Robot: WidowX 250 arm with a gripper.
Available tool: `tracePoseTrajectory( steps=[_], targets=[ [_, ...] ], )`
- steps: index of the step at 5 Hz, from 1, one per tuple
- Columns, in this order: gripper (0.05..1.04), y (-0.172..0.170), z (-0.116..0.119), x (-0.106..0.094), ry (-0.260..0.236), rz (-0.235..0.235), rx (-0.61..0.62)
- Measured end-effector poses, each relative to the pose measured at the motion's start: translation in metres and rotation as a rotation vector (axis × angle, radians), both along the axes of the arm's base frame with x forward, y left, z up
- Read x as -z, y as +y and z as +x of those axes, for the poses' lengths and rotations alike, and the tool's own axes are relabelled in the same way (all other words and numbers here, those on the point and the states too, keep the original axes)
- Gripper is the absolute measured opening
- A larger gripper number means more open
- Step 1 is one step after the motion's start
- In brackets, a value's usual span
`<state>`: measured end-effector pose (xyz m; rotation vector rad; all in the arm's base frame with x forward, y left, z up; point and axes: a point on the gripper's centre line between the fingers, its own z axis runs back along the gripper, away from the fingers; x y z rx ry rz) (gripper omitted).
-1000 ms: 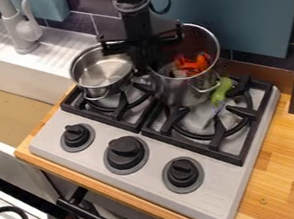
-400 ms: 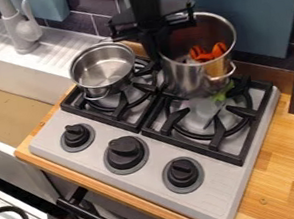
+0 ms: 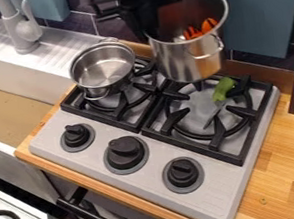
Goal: Move the tall silver pot to the middle switch of the burner
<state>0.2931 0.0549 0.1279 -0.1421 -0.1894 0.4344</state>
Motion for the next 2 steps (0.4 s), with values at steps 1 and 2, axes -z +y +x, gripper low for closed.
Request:
tracePoseTrajectory(
  steps=[1,2],
  targets=[
    [0.054,0.01,-0.018,0.004,0.011,0.012,0.111],
    [0.054,0.015,-0.033,0.013,0.056,0.027,0.24]
  ],
)
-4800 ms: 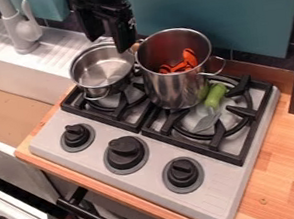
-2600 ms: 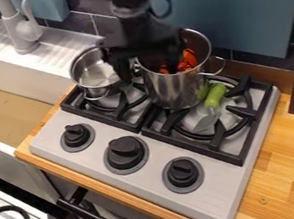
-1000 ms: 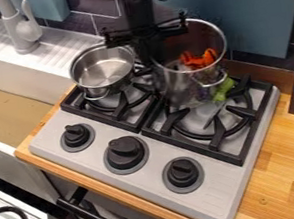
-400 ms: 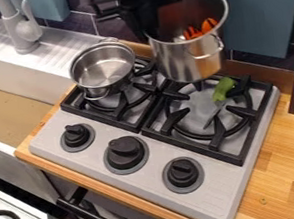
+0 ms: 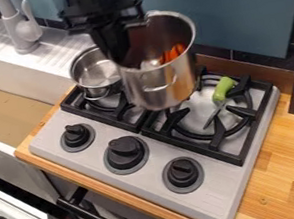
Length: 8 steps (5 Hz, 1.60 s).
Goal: Move the tall silver pot to the middle switch of the burner
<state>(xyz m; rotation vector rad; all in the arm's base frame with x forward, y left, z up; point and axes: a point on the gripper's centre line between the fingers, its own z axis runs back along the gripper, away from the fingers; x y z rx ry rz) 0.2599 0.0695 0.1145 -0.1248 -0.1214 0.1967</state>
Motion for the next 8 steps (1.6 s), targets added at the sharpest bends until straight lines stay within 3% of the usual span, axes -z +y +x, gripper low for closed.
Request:
tracePoseTrajectory(
  steps=[1,3,6,8],
  targets=[
    [0.054,0.002,-0.011,0.011,0.034,0.034,0.105],
    [0.054,-0.008,-0.029,0.04,0.036,0.075,0.179],
    [0.054,-0.022,-0.018,0.05,0.028,0.075,0.144],
    [0.054,0.003,-0.016,0.039,0.044,0.062,0.16]
  ],
)
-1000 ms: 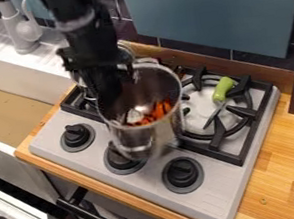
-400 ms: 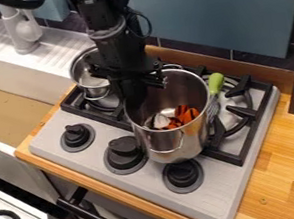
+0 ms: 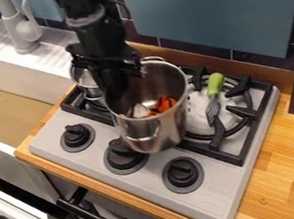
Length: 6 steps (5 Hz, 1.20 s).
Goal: Move the tall silver pot to the middle switch of the burner
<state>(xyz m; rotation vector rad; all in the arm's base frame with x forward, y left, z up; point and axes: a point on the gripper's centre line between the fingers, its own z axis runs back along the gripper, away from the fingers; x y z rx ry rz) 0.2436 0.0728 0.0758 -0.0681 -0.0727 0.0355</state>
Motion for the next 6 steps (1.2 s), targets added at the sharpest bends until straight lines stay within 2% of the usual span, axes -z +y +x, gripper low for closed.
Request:
tracePoseTrajectory(
  steps=[2,3,4,6],
  targets=[
    [0.054,0.018,0.009,-0.003,0.008,-0.009,-0.007],
    [0.054,0.022,0.009,-0.001,-0.007,0.003,0.01],
    [0.054,0.023,0.002,0.007,0.0,0.003,0.033],
    [0.054,0.029,0.003,0.008,-0.012,0.015,0.02]
  ],
)
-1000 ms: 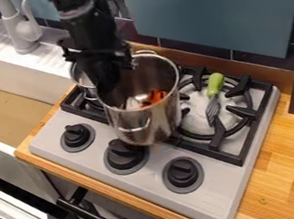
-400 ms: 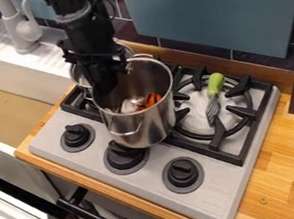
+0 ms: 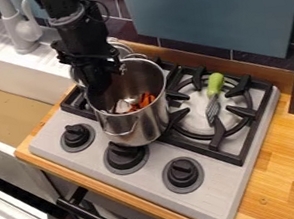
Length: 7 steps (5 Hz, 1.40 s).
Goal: Move the tall silver pot to the middle switch of the burner
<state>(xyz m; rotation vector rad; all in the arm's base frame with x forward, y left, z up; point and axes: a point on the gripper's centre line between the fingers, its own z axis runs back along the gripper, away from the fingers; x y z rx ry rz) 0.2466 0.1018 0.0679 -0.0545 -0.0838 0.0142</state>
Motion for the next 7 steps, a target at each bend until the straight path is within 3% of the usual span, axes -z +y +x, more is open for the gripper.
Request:
tracePoseTrajectory(
  steps=[1,2,5,6,7],
  targets=[
    [0.071,0.0,0.004,0.001,0.005,-0.003,-0.019],
    [0.212,0.001,0.003,0.001,0.014,0.008,-0.002],
    [0.981,0.008,0.017,-0.025,0.013,0.03,0.012],
    [0.994,0.003,0.022,-0.041,0.0,0.038,0.03],
    [0.994,-0.013,0.031,-0.058,-0.066,0.07,0.064]
  ],
)
